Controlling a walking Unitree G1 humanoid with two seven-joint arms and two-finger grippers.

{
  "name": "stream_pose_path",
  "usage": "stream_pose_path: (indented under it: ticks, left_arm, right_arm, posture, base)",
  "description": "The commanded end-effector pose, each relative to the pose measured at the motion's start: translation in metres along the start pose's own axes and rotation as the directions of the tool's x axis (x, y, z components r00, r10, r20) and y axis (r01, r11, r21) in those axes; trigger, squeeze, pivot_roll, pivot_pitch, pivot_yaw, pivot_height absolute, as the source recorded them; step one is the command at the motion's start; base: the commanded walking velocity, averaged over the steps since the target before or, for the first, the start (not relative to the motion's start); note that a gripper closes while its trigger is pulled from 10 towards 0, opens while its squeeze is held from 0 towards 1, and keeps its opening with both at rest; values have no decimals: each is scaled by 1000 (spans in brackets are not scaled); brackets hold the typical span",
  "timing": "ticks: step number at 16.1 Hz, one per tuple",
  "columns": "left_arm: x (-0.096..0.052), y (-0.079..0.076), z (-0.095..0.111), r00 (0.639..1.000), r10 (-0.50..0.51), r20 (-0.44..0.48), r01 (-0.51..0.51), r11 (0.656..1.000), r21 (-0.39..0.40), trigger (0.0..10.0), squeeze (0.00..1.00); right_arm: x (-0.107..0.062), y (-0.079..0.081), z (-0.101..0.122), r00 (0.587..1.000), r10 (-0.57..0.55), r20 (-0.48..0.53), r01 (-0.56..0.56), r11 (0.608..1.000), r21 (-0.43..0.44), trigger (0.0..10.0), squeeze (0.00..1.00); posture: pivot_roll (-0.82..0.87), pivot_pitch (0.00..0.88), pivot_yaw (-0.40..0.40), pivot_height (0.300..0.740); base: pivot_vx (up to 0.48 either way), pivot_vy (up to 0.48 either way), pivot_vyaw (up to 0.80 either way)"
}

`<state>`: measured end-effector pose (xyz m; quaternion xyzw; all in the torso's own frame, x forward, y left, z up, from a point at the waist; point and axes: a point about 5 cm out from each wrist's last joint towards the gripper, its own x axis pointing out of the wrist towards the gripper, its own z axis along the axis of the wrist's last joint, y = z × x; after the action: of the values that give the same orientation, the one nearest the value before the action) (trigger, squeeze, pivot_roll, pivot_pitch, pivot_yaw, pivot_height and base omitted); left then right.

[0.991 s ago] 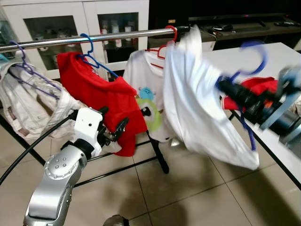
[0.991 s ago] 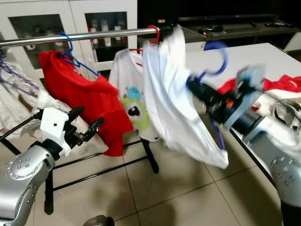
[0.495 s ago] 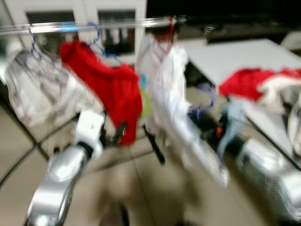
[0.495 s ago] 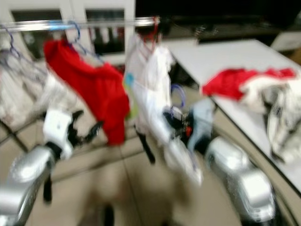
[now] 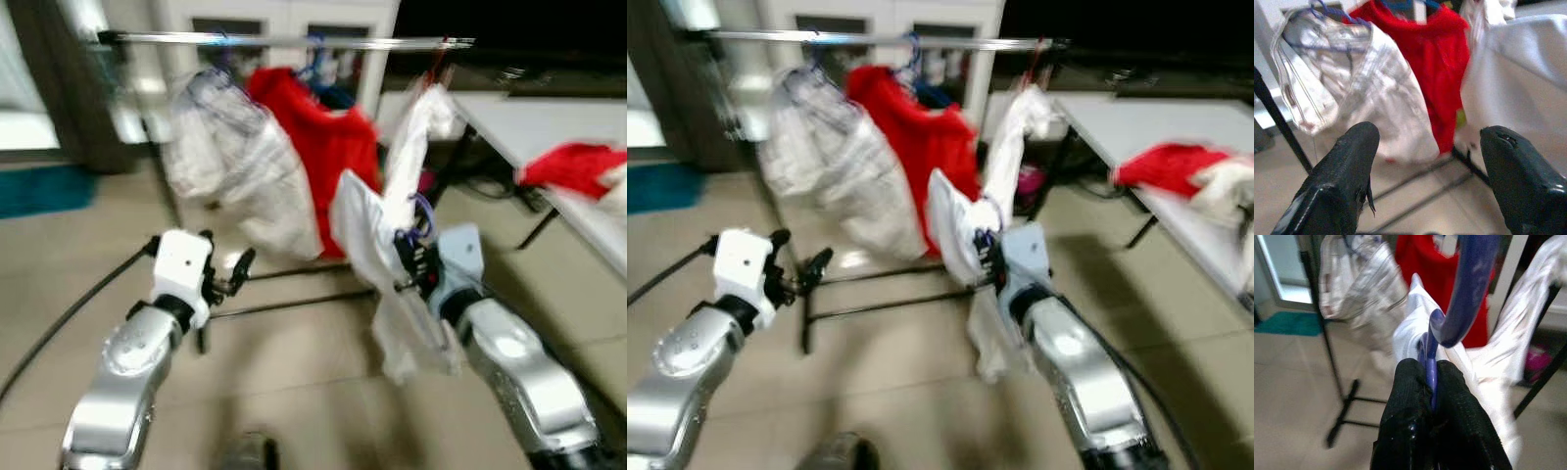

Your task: Hang hanger

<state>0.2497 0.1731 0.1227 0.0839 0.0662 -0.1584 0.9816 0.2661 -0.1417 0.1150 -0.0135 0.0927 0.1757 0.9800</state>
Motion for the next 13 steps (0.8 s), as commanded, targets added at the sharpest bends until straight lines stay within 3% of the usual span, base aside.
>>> stream_pose_path:
  ticks: [1,6,13]
  left_arm:
    - [4,1,10,999,9,36,-10,999,33,10000,0]
    - [9,0,13,999,28,41,-29,999,27,10000,0]
    - [12,0,13,999,28,39,-30,998,46,10000,0]
  right_arm:
    - [0,-4,4,1000,-11,19,11,1000,11,10000,0]
    - [10,7,4,997,58,46,-58,998,1,10000,0]
    - [18,2,13,992,111,66,-107,992,-63,10000,0]
  posture:
    - [-21,12,-44,740]
    - [-21,25,-38,740]
    - [-17,22,-45,740]
  base:
    - [0,0,0]
    - [0,-463,800]
    - [0,-480,665]
